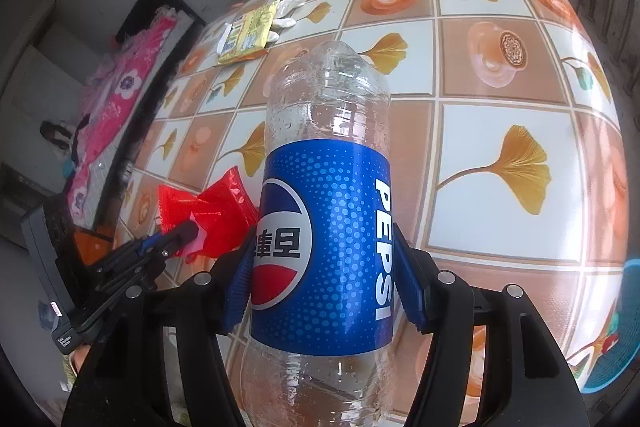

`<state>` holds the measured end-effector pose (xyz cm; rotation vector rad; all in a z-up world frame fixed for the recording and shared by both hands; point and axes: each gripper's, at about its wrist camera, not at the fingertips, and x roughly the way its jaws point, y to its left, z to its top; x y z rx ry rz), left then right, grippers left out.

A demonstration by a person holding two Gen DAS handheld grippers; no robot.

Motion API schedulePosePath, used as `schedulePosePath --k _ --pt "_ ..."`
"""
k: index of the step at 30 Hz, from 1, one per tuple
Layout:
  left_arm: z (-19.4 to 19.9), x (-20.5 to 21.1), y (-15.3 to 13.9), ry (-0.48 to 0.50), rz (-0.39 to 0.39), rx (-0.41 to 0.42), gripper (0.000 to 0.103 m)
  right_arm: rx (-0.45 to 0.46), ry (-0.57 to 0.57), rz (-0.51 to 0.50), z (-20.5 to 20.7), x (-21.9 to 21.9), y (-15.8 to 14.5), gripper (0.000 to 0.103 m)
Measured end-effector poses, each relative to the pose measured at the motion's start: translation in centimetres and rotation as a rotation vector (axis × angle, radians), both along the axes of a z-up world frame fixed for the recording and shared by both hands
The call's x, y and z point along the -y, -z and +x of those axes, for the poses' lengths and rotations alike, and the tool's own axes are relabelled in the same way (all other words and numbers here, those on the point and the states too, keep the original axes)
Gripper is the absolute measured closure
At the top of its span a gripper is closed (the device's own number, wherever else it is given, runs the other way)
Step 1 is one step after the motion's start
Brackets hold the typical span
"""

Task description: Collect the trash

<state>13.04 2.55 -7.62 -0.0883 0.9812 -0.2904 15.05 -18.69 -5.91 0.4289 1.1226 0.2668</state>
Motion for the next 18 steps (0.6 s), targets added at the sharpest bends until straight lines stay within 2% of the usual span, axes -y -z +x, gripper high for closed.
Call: schedulePosePath --k 8,15,18 --pt "-0.5 1.0 -0.2 0.024 0.091 0.047 0.090 -0.013 -0.049 -0.073 -1.3 -0.3 -0.1 0.034" --pt "-0.8 1.6 -0.5 0.030 0.129 0.079 0.091 -0.024 -0.056 -0.033 -2.1 0.1 0.2 0.035" --pt "-0.9 1.7 -0.5 0.030 0.133 0.084 0.092 -0.023 -0.058 -0.016 -2.2 0.2 0.3 0.042"
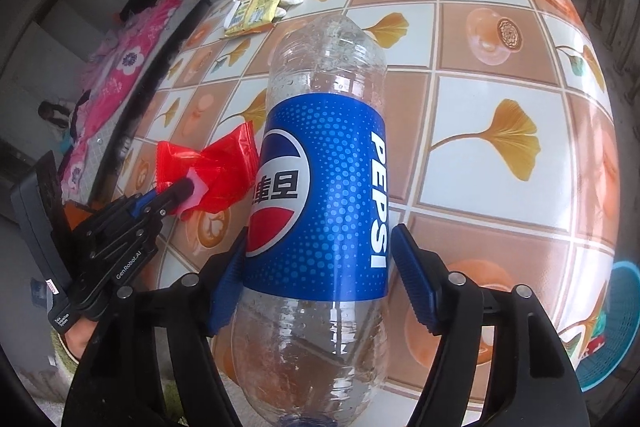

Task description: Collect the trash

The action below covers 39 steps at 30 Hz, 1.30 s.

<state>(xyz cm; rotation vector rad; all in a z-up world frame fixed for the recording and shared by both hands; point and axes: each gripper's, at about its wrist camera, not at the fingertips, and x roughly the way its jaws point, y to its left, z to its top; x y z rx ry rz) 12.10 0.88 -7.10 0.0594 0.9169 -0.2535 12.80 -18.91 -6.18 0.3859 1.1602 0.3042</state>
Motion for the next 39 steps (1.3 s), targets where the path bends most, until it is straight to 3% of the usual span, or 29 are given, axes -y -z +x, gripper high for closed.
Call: schedulePosePath --k 7,39 --pt "-0.2 0.2 -0.5 0.003 0.011 0.020 0.094 0.001 0.016 0.040 -0.3 0.5 0.0 0.046" --pt "-1.3 1.4 -3.7 0.029 0.029 0.114 0.098 0.047 0.058 0.043 -1.0 1.5 -1.6 0.047"
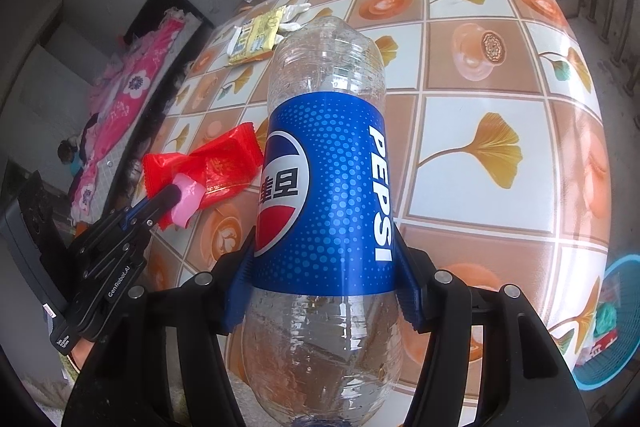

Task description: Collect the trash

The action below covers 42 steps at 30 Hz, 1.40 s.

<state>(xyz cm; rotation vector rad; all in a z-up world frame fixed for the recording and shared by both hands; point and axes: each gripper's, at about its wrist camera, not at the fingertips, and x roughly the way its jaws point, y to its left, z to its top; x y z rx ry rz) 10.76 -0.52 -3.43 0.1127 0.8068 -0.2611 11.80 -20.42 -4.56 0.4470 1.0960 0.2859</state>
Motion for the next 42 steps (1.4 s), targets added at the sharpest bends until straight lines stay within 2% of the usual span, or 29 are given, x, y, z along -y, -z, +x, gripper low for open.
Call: schedulePosePath --k 25,34,42 --pt "-3.7 2.7 -4.3 0.038 0.047 0.116 0.098 0.096 0.048 0.031 -3.5 2.5 -2.7 0.047" --pt "-5.3 5.3 -5.7 0.082 0.071 0.159 0.098 0.138 0.088 0.060 -5.7 5.2 -3.4 0.047" --pt "-6.6 9.1 -6.8 0.161 0.090 0.193 0.098 0.172 0.164 0.086 -8.3 8.5 -3.9 0.047"
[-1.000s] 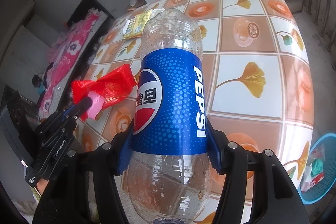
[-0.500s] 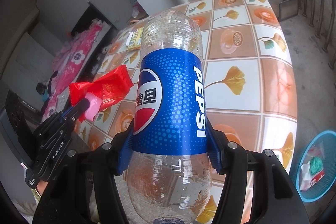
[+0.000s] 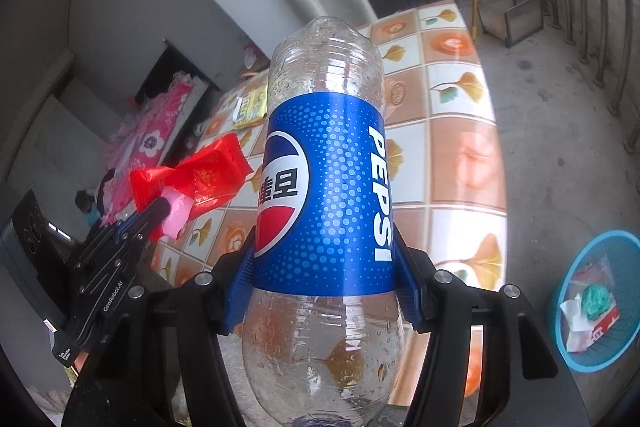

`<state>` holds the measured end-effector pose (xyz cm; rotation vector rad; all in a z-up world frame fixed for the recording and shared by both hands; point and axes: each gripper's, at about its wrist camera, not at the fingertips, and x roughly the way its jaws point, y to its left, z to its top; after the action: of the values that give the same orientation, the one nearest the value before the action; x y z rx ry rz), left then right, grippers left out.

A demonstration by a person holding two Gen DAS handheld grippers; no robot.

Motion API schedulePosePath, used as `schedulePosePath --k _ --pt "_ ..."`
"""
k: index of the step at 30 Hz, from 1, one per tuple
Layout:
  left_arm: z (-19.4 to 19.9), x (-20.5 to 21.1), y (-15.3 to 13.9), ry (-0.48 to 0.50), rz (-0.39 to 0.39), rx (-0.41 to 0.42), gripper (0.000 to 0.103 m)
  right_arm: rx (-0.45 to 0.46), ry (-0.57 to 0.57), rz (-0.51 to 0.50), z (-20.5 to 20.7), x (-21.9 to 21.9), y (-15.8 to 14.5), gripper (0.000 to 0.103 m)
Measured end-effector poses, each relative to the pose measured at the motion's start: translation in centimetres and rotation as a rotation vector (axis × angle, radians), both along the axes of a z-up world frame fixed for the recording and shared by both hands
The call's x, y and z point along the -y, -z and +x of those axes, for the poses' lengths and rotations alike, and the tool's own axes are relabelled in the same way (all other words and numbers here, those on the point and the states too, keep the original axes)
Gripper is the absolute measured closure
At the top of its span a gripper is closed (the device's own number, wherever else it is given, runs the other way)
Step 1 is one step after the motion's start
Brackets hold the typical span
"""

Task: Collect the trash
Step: 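Carry the wrapper and bottle over the blue wastebasket and open both tools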

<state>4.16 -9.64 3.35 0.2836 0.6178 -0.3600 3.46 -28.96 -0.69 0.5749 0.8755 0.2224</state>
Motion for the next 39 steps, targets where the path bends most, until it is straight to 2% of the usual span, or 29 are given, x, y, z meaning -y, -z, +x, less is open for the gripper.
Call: schedulePosePath --k 9,13,19,24,27,30,32,33,36,39 --pt "-0.3 7.4 -0.5 0.182 -0.033 -0.053 0.098 0.007 0.180 0.027 -5.0 6.6 0.5 0.047" --pt "0.2 11.9 0.0 0.297 -0.063 -0.133 0.098 -0.017 0.328 0.043 -8.1 11.2 1.5 0.047" --pt "1.6 19.3 3.7 0.450 -0.084 -0.351 0.098 -0.104 0.566 0.100 -13.4 17.8 5.0 0.047" --pt "1.8 25.5 9.6 0.526 -0.118 -0.621 0.098 -0.193 0.678 0.185 -16.9 20.6 9.1 0.046" --pt "1.5 29.1 12.6 0.551 -0.115 -0.727 0.098 -0.234 0.722 0.255 -18.7 21.7 11.6 0.046" --pt "1.0 33.2 14.9 0.592 -0.094 -0.789 0.097 -0.246 0.768 0.317 -19.5 23.4 13.6 0.043" --pt "0.7 35.8 16.9 0.624 -0.083 -0.835 0.085 -0.231 0.783 0.356 -20.3 25.1 15.5 0.038" --pt "0.7 36.7 18.1 0.604 -0.067 -0.862 0.072 -0.249 0.803 0.366 -20.5 26.0 17.3 0.031" --pt "1.4 37.0 20.3 0.523 -0.082 -0.926 0.068 -0.338 0.874 0.383 -21.1 27.6 21.8 0.030" --pt "2.3 35.5 19.9 0.518 -0.102 -0.928 0.061 -0.396 0.913 0.372 -22.3 27.5 23.6 0.030"
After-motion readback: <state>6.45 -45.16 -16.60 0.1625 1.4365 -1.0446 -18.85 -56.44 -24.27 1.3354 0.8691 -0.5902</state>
